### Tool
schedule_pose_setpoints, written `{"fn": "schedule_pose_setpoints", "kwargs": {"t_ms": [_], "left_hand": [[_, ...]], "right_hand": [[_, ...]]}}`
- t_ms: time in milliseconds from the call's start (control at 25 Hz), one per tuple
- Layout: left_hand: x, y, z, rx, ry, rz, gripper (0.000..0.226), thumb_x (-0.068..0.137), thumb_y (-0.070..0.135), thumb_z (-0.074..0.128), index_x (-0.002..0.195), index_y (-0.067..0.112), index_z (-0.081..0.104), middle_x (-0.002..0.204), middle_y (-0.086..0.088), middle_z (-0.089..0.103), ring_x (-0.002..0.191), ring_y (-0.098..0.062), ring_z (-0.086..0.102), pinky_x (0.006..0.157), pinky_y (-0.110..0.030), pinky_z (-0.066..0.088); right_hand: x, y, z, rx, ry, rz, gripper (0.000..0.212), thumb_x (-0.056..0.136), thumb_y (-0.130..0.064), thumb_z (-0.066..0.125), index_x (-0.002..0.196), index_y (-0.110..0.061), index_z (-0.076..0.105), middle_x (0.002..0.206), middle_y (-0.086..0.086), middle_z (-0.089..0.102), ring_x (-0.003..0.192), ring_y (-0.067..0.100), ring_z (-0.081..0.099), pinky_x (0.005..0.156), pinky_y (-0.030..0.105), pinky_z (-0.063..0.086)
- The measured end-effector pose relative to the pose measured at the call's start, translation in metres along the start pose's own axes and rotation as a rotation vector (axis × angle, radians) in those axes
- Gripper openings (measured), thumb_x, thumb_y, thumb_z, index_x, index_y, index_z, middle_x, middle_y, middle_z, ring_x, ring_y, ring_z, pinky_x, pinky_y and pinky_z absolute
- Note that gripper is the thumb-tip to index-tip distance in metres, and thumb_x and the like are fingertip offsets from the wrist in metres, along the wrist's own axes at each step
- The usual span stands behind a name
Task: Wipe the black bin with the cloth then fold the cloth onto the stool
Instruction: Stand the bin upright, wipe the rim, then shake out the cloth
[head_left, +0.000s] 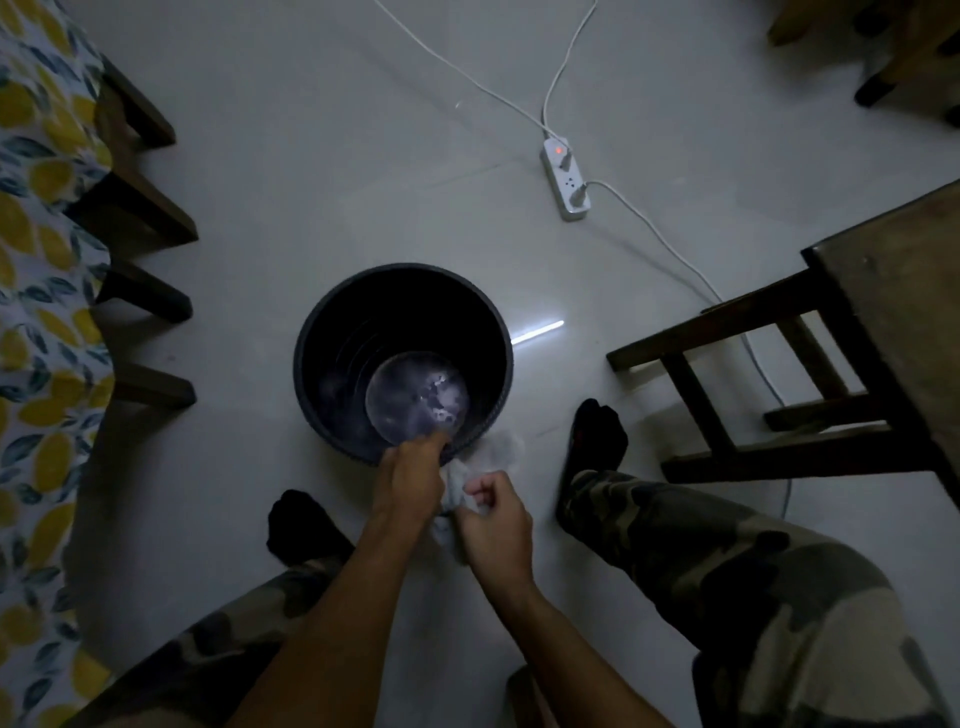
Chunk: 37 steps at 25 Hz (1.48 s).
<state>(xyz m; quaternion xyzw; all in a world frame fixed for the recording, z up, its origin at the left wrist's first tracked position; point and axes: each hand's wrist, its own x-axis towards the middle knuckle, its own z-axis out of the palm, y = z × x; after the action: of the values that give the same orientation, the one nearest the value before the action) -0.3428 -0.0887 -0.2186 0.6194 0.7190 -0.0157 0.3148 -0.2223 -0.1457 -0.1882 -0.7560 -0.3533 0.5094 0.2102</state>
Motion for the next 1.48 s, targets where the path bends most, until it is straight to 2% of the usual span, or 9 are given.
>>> {"fn": "schedule_pose_setpoints", "kwargs": {"t_ms": [280,600,800,920,1040,1120,1280,1400,1480], "left_hand": [[-0.027,0.012,-0.01,0.01,-0.147,0.096,0.024,0.092,0.033,0.057,0.113,0.024,0.063,0.115,-0.006,0.066,0.108,-0.029,0.062,0.093,-0.038,0.043],[-0.067,0.047,-0.111,0.069,-0.206,0.162,0.023,0.094,0.028,0.051,0.108,0.027,0.069,0.115,-0.005,0.072,0.105,-0.027,0.067,0.083,-0.041,0.055],[-0.116,0.081,-0.19,0.074,-0.023,0.153,0.025,0.089,0.021,0.053,0.104,0.012,0.07,0.111,-0.017,0.071,0.102,-0.037,0.067,0.08,-0.042,0.052],[-0.15,0.102,-0.236,-0.006,0.166,0.177,0.026,0.084,0.025,0.057,0.106,0.015,0.067,0.104,-0.013,0.072,0.095,-0.035,0.069,0.078,-0.041,0.057],[-0.186,0.119,-0.28,-0.153,0.279,0.289,0.049,0.082,0.031,0.064,0.13,0.026,0.053,0.129,-0.005,0.061,0.11,-0.027,0.064,0.088,-0.042,0.055],[-0.212,0.13,-0.315,-0.18,0.253,0.433,0.057,0.085,0.018,0.067,0.136,0.021,0.045,0.138,-0.004,0.051,0.122,-0.023,0.055,0.095,-0.034,0.049],[-0.258,0.145,-0.37,-0.162,0.144,0.552,0.04,0.082,0.018,0.076,0.117,0.025,0.058,0.115,0.0,0.062,0.103,-0.019,0.061,0.083,-0.035,0.055],[-0.281,0.155,-0.396,-0.156,0.354,0.577,0.016,0.085,0.026,0.073,0.098,0.024,0.064,0.098,0.001,0.066,0.089,-0.015,0.063,0.071,-0.034,0.053],[-0.301,0.169,-0.415,-0.17,0.475,0.607,0.015,0.09,0.027,0.068,0.079,0.024,0.057,0.083,0.001,0.062,0.078,-0.013,0.059,0.063,-0.026,0.042]], "right_hand": [[-0.002,-0.014,-0.014,-0.035,0.013,-0.153,0.02,0.078,-0.008,0.07,0.088,-0.024,0.066,0.093,-0.002,0.068,0.085,0.011,0.065,0.076,0.025,0.056],[-0.056,-0.082,-0.053,-0.195,0.025,-0.519,0.01,0.087,-0.024,0.071,0.096,-0.026,0.069,0.094,-0.008,0.066,0.088,0.009,0.063,0.078,0.022,0.05],[-0.099,-0.166,-0.108,-0.395,-0.089,-0.862,0.029,0.086,-0.011,0.06,0.11,-0.027,0.068,0.105,-0.004,0.066,0.096,0.014,0.065,0.086,0.033,0.053],[-0.136,-0.218,-0.145,-0.441,-0.136,-1.015,0.04,0.079,-0.001,0.058,0.112,-0.02,0.068,0.101,0.001,0.065,0.093,0.019,0.064,0.085,0.033,0.053],[-0.176,-0.271,-0.177,-0.61,-0.223,-1.141,0.051,0.075,-0.002,0.067,0.12,-0.024,0.063,0.107,0.0,0.065,0.097,0.016,0.062,0.084,0.03,0.052],[-0.212,-0.308,-0.198,-0.826,-0.268,-1.212,0.057,0.08,-0.006,0.07,0.129,-0.031,0.055,0.115,-0.001,0.06,0.099,0.012,0.059,0.076,0.017,0.049],[-0.29,-0.362,-0.242,-1.125,-0.204,-1.387,0.06,0.091,-0.014,0.072,0.141,-0.033,0.044,0.13,0.001,0.052,0.108,0.015,0.056,0.079,0.023,0.047],[-0.327,-0.382,-0.277,-1.276,-0.032,-1.495,0.061,0.094,-0.014,0.068,0.145,-0.029,0.04,0.133,0.006,0.052,0.109,0.018,0.056,0.081,0.027,0.051],[-0.341,-0.39,-0.302,-1.325,0.087,-1.462,0.055,0.096,-0.022,0.066,0.144,-0.024,0.04,0.126,0.007,0.056,0.098,0.016,0.057,0.071,0.02,0.048]]}}
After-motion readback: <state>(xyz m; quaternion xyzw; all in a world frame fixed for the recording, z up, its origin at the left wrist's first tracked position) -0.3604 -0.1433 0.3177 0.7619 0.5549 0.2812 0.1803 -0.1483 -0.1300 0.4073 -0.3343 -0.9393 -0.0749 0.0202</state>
